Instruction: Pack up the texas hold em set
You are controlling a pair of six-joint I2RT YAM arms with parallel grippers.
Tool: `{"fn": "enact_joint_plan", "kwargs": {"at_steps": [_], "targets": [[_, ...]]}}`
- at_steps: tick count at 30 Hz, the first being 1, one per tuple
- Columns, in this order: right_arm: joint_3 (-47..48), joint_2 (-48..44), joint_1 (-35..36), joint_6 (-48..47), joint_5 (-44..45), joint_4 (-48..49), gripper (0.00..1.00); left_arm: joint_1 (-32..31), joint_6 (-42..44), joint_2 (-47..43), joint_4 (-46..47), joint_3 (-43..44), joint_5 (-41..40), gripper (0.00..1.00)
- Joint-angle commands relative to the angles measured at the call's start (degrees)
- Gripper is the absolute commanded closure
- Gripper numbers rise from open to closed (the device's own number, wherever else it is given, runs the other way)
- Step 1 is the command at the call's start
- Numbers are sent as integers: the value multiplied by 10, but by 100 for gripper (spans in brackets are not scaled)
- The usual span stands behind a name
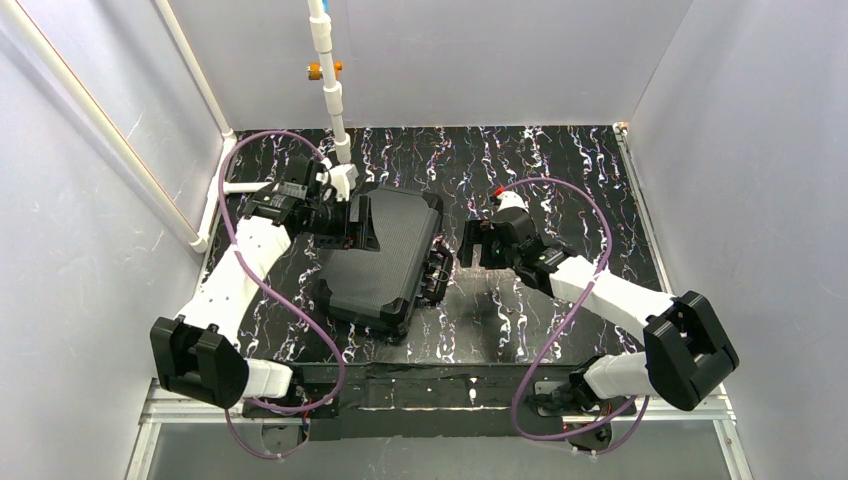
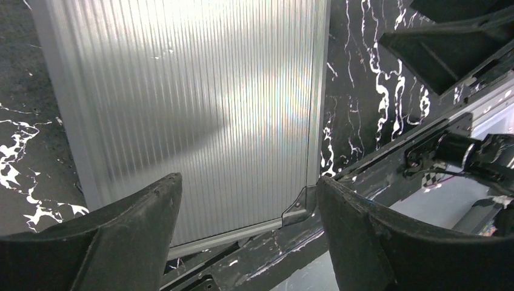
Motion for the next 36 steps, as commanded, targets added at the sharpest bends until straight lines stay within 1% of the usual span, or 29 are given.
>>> {"fn": "enact_joint_plan", "kwargs": {"at_steps": [1, 5, 8, 14, 21, 25, 27, 30, 36], "targets": [[-4, -10, -6, 9, 6, 35, 2, -30, 16, -4, 13, -23, -29, 21], [5, -2, -8, 8, 6, 34, 2, -53, 22, -2, 23, -44, -51, 24], [11, 4, -9, 10, 4, 37, 2, -70, 30, 1, 31, -59, -64, 29], [23, 22, -10, 19, -1, 40, 2, -90, 39, 23, 32, -75, -91, 32], [40, 43, -11, 22, -2, 40, 2, -111, 41, 45, 29, -91, -121, 33], [50, 56, -11, 24, -6, 40, 2, -127, 38, 68, 12, -96, -153, 33], [54, 62, -11, 26, -8, 54, 2, -133, 35, 82, 3, -96, -168, 32], [55, 66, -12, 26, -10, 54, 2, -139, 35, 100, -8, -93, -178, 32], [53, 58, -13, 25, -6, 48, 2, -143, 34, 81, -7, -88, -186, 32]]}}
